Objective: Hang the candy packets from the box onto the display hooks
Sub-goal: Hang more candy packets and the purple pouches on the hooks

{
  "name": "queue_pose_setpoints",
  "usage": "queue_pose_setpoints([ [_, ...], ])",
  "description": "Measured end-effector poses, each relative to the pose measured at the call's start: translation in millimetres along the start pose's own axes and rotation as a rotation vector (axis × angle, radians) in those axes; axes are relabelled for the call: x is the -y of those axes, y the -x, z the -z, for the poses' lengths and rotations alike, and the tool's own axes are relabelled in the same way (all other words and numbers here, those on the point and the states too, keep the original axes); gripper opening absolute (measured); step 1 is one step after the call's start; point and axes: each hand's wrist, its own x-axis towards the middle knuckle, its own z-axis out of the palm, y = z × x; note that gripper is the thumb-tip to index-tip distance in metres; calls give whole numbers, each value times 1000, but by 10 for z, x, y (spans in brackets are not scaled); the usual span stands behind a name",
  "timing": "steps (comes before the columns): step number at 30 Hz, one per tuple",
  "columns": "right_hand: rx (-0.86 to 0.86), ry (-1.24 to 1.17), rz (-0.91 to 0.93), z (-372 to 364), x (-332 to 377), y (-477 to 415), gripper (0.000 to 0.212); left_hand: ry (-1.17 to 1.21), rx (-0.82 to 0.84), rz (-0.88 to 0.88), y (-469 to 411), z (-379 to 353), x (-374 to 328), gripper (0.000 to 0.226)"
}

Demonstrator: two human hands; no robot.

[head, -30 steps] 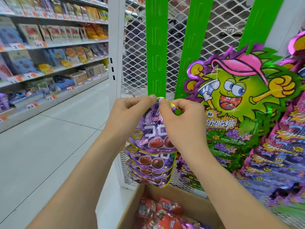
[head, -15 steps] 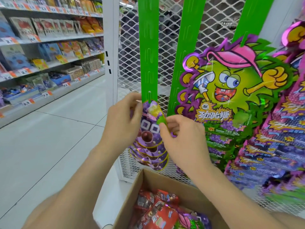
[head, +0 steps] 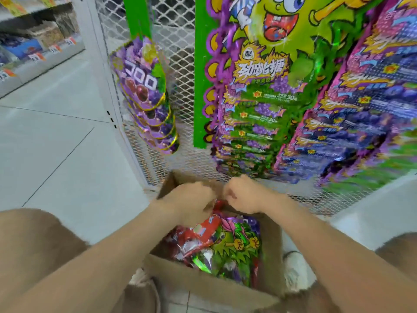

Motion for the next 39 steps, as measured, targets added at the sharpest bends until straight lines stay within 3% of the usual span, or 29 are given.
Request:
queue_pose_setpoints([
  [6, 53, -210, -411, -1086, -604, -165, 16, 56, 272, 55, -311, -932, -5, 21],
  [9, 75, -272, -548, -1642, -698, -100, 27, 120, 302, 144, -390, -1347, 56, 12],
  [11, 130, -340, -618, -1957, -701, -134, 33, 130, 318, 246, -415, -1678, 130, 42],
  [15, 161, -505, -775, -2317, -654, -268, 100, 236, 423, 350, -444, -2176, 217, 82],
  [16, 132, -466, -787, -2359, -656, -306, 107, 258, 454, 348, -453, -2241, 220, 84],
  [19, 25, -355, -741, -2363, -645, -349, 86, 270, 459, 335, -473, -2384, 250, 83],
  [21, 28, -513, -684, -2329, -654, -388, 70, 260, 447, 343, -473, -2410, 267, 80],
  [24, 23, -815, -619, -2171, -672, -411, 84, 309, 394, 377, -489, -2354, 302, 69],
  [28, -104, -869, -524, -1800, -732, -305, 96, 365, 277, 440, -477, -2134, 314, 28],
  [30, -163, -840, -459, -1605, -750, -192, 106, 423, 213, 449, -449, -2009, 283, 21],
  [32, -235, -821, -417, -1418, -747, -57, 96, 488, 131, 422, -424, -1885, 222, 28],
  [37, -376, -759, -322, -923, -700, 249, 38, 748, -70, 402, -388, -1341, -20, 47],
  [39, -351, -742, -228, -608, -652, 413, 41, 921, -163, 360, -347, -996, -151, 64],
])
